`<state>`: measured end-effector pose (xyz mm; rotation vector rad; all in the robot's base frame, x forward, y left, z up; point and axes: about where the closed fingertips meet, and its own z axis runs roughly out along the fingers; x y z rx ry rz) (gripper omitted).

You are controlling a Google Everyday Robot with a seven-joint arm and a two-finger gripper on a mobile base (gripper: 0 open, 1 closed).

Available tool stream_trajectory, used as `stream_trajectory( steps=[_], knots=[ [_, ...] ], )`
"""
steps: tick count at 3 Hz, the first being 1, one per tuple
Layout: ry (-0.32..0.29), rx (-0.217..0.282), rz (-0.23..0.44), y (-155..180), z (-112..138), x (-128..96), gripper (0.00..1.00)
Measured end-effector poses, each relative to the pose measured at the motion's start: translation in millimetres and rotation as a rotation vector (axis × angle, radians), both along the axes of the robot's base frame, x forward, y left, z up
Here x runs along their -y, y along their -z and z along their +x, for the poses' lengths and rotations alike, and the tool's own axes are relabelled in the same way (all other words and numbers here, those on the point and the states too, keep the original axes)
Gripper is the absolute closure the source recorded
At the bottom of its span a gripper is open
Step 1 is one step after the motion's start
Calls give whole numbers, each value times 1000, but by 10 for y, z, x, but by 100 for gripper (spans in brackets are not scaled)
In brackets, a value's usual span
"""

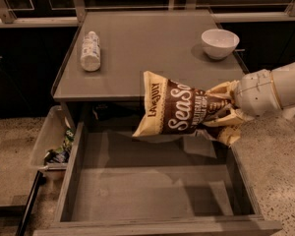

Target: Pick brown chip bag from top drawer and place on counter

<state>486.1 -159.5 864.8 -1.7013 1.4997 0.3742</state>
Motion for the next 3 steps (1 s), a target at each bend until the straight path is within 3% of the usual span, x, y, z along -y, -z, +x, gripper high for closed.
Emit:
stream_trajectory(
  steps=[3],
  knots=[
    [5, 16, 0, -41, 45, -42, 100]
  ],
)
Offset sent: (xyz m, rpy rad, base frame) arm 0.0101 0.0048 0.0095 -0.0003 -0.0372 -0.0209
